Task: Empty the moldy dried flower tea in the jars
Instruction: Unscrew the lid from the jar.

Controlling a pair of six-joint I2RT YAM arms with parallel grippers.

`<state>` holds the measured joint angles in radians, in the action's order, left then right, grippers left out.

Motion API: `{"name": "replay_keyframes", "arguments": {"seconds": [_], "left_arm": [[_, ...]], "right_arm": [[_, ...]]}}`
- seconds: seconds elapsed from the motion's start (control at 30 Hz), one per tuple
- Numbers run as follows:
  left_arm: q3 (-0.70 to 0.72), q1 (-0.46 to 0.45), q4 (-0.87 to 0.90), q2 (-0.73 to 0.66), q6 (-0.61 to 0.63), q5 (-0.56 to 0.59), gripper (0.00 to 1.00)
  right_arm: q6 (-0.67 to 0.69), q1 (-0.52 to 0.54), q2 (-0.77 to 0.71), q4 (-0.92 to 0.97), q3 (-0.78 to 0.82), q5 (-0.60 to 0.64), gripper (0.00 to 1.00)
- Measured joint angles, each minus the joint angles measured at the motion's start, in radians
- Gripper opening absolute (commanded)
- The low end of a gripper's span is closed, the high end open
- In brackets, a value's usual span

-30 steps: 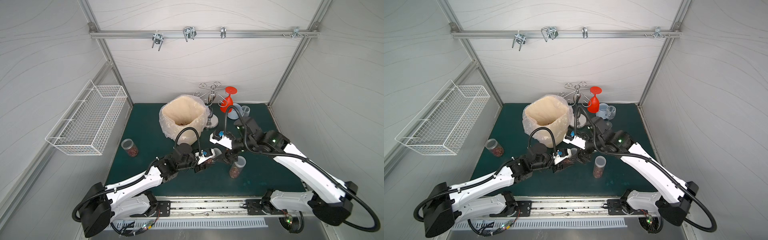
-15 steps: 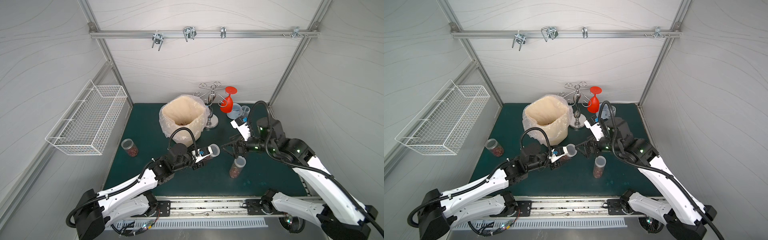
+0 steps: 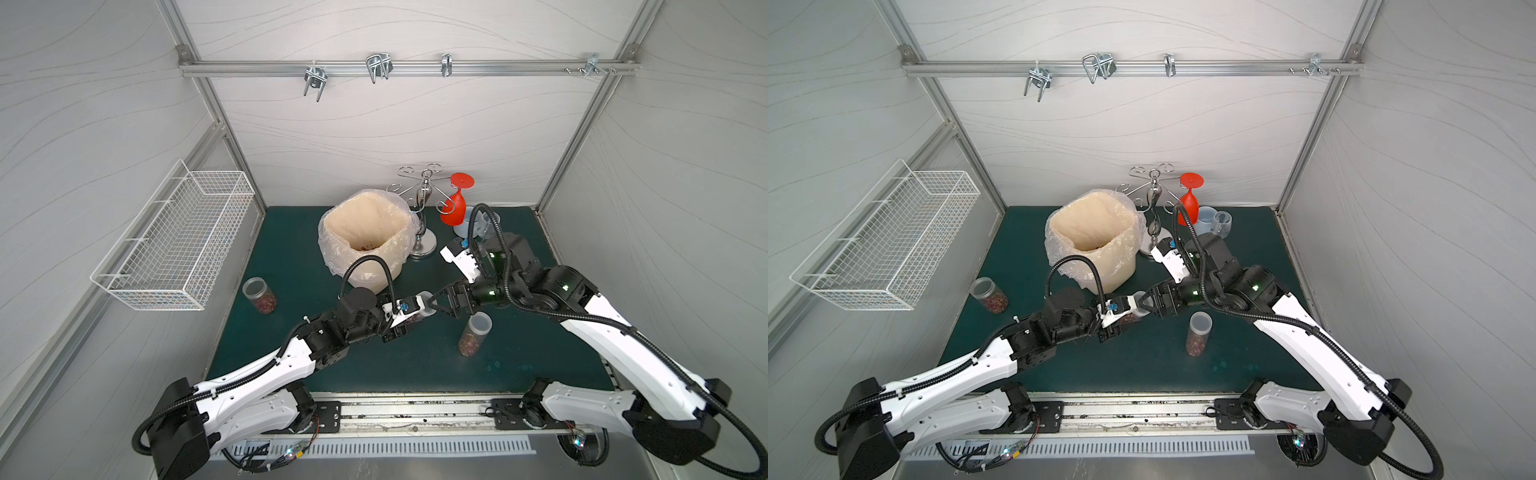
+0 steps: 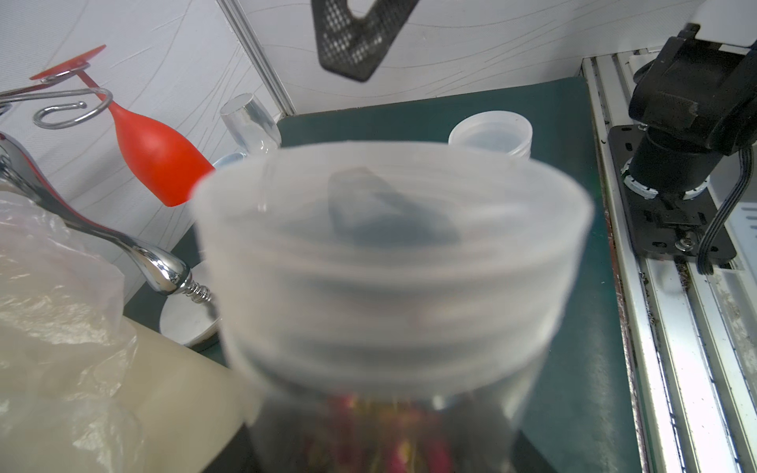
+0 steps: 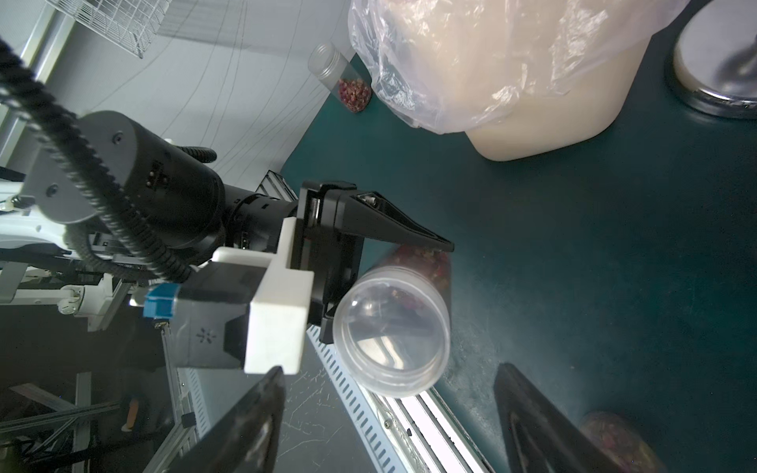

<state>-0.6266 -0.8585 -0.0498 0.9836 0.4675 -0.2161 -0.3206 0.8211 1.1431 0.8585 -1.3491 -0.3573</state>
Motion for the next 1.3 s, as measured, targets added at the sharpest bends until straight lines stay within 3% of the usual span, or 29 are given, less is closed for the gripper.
{"name": "replay_keyframes", "arguments": {"seconds": [0.3,0.57,0.77,0.93,1.3], "left_arm": [[-0.002,0.001,0.048,0.004,-0.036,-0.032,0.0],[-0.034,0.02,0.066,0.029,-0.082,-0.12,0.0],[-0.036,0.061,0.036,0.029,-0.129,-0.189,0.0],[-0.036,0.066,0.029,0.029,-0.138,-0.22,0.0],[-0.036,0.066,0.029,0.029,-0.152,-0.238,0.02]], "right_arm": [[0.079,0.033,0.01,-0.001,0.01,0.039,0.83],[0.257,0.045,-0.062,-0.03,0.092,0.05,0.93],[0.368,0.046,-0.161,-0.093,0.175,0.032,0.97],[0.413,0.048,-0.139,-0.156,0.175,0.014,0.97],[0.449,0.068,-0.056,-0.235,0.175,-0.013,0.76]]}}
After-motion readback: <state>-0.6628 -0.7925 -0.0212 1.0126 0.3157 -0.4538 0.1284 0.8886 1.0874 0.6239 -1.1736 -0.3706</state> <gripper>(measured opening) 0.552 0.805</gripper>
